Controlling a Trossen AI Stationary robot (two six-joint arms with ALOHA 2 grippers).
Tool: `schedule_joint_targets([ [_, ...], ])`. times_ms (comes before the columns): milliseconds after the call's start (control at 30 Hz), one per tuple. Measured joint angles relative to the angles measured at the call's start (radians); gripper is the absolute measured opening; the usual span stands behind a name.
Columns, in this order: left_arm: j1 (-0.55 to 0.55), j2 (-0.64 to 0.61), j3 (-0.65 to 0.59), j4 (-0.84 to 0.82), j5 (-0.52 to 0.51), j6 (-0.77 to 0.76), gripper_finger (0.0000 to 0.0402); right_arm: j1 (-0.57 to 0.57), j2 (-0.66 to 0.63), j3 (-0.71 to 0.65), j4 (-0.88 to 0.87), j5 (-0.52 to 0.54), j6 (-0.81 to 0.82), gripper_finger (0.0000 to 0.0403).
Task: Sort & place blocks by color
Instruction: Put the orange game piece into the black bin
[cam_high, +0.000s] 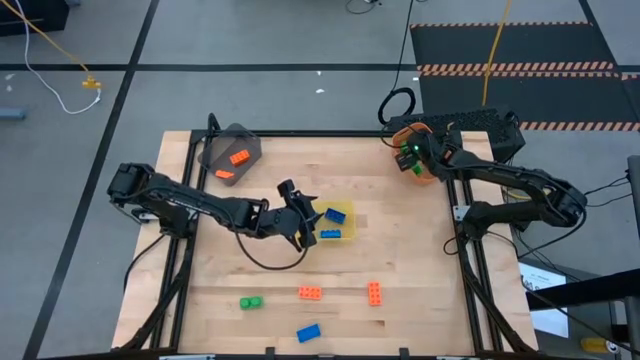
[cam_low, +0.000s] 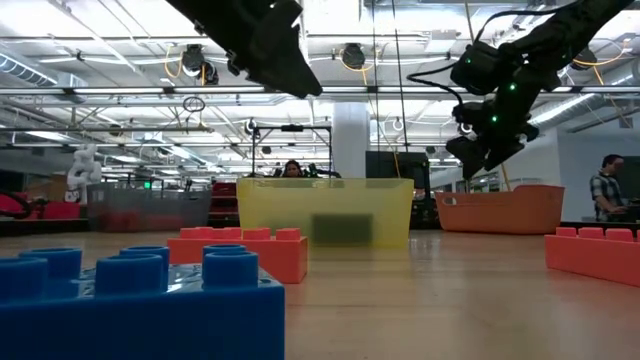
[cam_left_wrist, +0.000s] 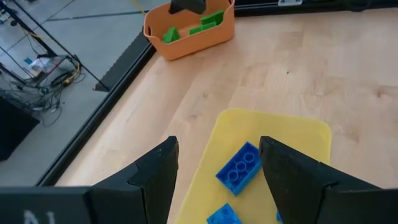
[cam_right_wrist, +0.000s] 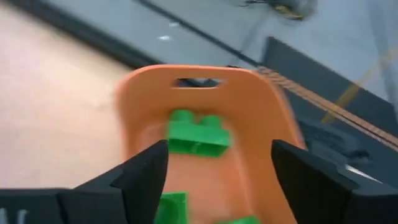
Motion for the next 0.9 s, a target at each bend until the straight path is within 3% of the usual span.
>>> schedule_joint_targets([
  [67,-0.01,0.0,0.0,0.008,0.022,-0.009,0.0225,0.014,-0.005,0.0,0.005,-0.123,-0.061,0.0281],
  [167,-0.03,0.0,0.025,-0.016,0.188,-0.012,0.0225,0.068,-0.028,0.0,0.036,-0.349,-0.119,0.0279],
  [233,-0.051,0.0,0.048,-0.04,0.275,-0.017,0.0225,0.119,-0.053,0.0,0.052,-0.428,-0.127,0.0272],
  [567,-0.167,0.021,0.07,-0.145,0.379,-0.17,0.0225,0.442,-0.184,0.001,0.048,-0.45,-0.134,0.0244],
  [733,-0.218,0.068,0.07,-0.138,0.443,-0.238,0.0225,0.582,-0.198,0.001,0.043,-0.353,-0.109,0.0243],
  [900,-0.255,0.135,0.07,-0.14,0.448,-0.325,0.0225,0.67,-0.198,0.001,0.049,-0.341,-0.06,0.0242],
])
